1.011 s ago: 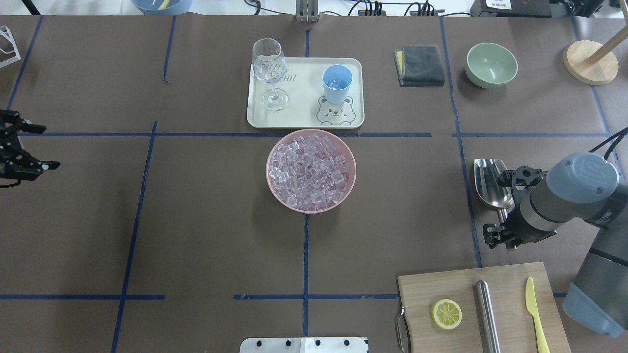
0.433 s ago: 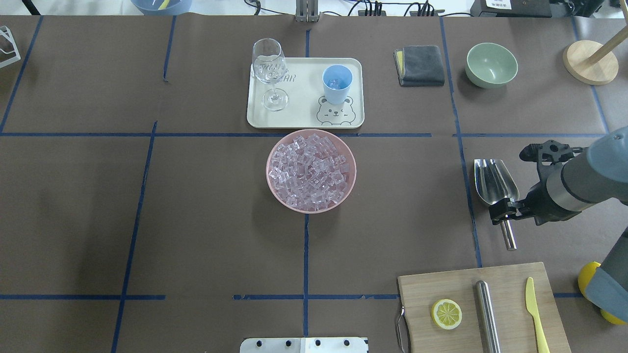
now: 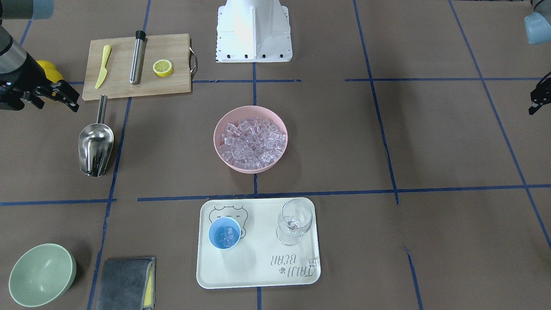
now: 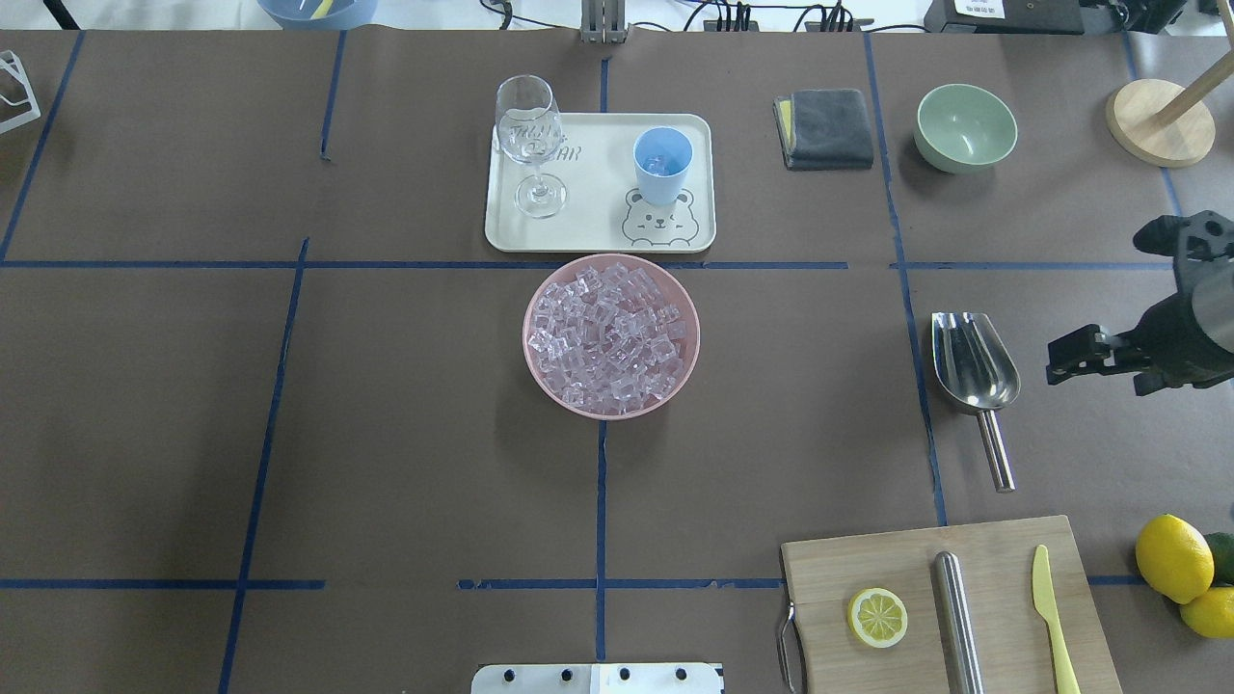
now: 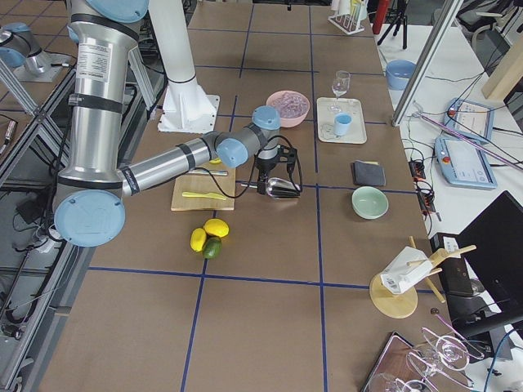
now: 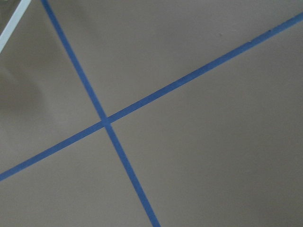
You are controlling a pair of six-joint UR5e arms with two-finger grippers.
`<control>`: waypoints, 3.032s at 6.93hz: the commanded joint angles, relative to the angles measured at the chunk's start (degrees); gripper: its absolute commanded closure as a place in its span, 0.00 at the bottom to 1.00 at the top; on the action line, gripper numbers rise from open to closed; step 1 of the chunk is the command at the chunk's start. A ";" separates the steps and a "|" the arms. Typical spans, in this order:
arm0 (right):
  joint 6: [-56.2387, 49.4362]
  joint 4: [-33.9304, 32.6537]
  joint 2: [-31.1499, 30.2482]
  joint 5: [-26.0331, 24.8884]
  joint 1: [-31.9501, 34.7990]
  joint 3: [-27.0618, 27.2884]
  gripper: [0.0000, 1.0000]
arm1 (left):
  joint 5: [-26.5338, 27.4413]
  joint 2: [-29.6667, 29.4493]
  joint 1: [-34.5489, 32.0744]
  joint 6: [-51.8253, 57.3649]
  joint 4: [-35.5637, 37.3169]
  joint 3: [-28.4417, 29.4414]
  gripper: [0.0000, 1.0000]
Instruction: Put ice in cup with scoop
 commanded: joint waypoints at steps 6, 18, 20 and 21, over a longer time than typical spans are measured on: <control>-38.52 -0.84 -3.66 11.04 26.27 -14.34 0.00 | -3.36 -0.99 -7.59 0.00 19.04 -3.02 0.00; -50.24 -10.69 -3.94 10.78 27.96 -9.69 0.00 | -5.74 -2.13 -7.85 -0.35 19.39 -2.77 0.00; -51.02 -10.69 -3.85 11.40 27.78 -9.16 0.00 | -5.73 -3.70 -7.85 0.00 19.48 0.47 0.00; -51.81 -10.95 -3.85 11.31 27.00 -9.16 0.00 | -5.65 -4.50 -7.85 -0.09 19.48 1.80 0.00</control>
